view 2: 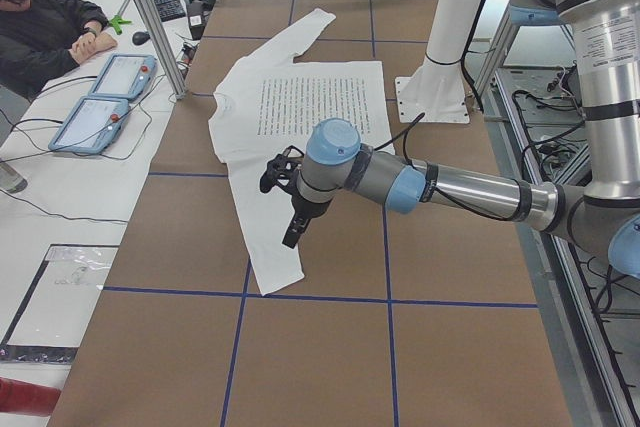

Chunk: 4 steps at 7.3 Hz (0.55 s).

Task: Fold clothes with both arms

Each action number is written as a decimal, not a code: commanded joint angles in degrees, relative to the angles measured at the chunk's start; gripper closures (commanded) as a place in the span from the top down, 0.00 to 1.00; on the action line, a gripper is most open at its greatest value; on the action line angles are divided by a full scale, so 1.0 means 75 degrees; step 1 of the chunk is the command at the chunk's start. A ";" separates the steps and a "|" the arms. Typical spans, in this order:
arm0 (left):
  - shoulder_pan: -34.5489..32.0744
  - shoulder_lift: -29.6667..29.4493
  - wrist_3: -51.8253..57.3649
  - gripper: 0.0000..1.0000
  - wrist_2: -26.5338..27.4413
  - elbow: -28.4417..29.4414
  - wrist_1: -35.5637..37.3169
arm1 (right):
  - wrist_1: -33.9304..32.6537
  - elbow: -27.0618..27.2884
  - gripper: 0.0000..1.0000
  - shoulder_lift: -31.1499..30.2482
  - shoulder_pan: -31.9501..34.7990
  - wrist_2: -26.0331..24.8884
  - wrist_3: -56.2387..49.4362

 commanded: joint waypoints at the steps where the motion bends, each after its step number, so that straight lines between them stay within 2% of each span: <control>1: 0.0002 -0.0794 -0.0037 1.00 0.0021 0.0787 -0.1005 | 0.0737 -0.0020 1.00 0.0294 -0.0003 0.0087 0.0461; 3: -0.0009 -0.0904 -0.0013 1.00 0.0009 0.0967 -0.1089 | 0.1868 -0.0322 1.00 0.0189 -0.0096 0.0018 0.0570; 4: -0.0009 -0.0893 -0.0013 1.00 -0.0003 0.0910 -0.1090 | 0.2212 -0.0556 1.00 0.0189 -0.0468 -0.0017 0.1580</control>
